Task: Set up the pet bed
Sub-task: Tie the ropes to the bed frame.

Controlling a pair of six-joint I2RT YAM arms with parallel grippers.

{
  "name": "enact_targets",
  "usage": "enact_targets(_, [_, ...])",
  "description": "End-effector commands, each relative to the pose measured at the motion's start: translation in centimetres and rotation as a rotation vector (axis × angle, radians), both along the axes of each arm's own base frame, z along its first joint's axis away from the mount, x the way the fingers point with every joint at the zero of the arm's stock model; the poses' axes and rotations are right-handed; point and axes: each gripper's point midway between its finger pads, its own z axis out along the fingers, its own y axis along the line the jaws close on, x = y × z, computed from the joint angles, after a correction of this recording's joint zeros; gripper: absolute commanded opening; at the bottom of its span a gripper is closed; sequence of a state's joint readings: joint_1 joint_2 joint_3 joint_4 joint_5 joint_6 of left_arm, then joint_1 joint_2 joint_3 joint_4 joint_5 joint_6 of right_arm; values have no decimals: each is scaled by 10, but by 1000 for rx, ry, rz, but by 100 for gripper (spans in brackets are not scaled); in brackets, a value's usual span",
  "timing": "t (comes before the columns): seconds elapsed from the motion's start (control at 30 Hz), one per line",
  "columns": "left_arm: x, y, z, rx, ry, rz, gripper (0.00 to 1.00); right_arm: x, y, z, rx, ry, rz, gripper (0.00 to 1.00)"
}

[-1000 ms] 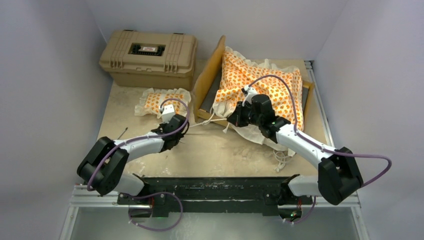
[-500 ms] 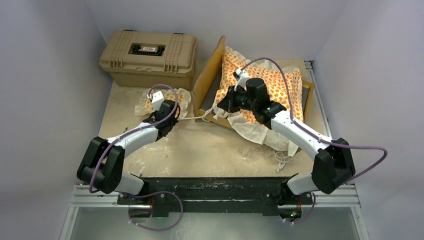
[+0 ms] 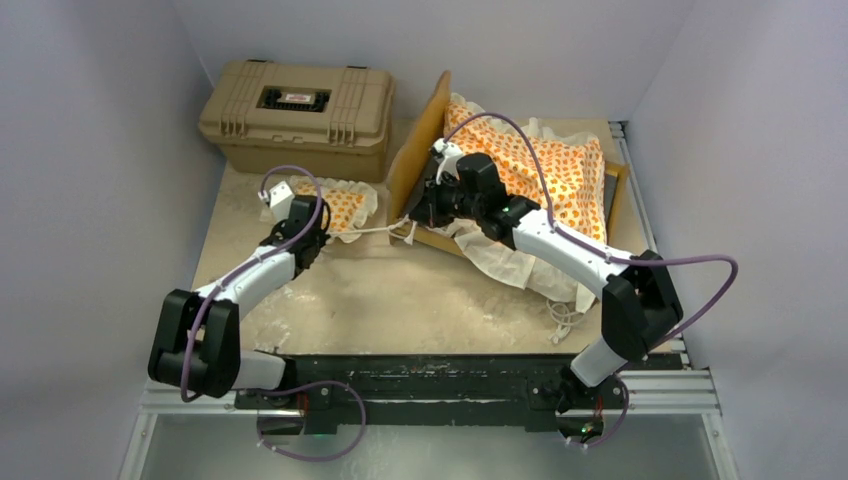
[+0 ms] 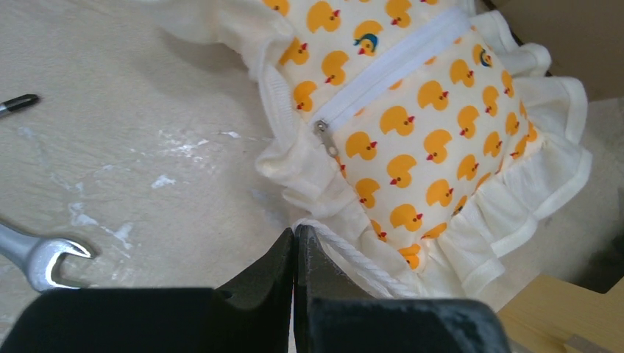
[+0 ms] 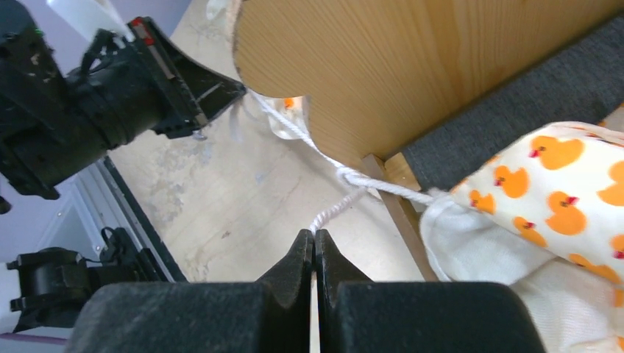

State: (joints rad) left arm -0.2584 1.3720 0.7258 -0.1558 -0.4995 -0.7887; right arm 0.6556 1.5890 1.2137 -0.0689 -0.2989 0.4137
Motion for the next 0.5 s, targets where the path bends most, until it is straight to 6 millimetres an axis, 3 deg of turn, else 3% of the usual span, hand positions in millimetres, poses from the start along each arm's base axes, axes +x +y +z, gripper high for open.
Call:
enact_targets(0.0, [-12,12,-4,-59,-1,48,0,6,-11,5,-37,-56,-39,0])
enact_targets(0.17, [-13,25,-5,-97,-1,86,0,-1,-14,-13,-45,-21,-35,0])
enact_targets(0.47, [-1,36,0,-134,-6,103,0,-19,-28,-20,-88,-14,-4,0])
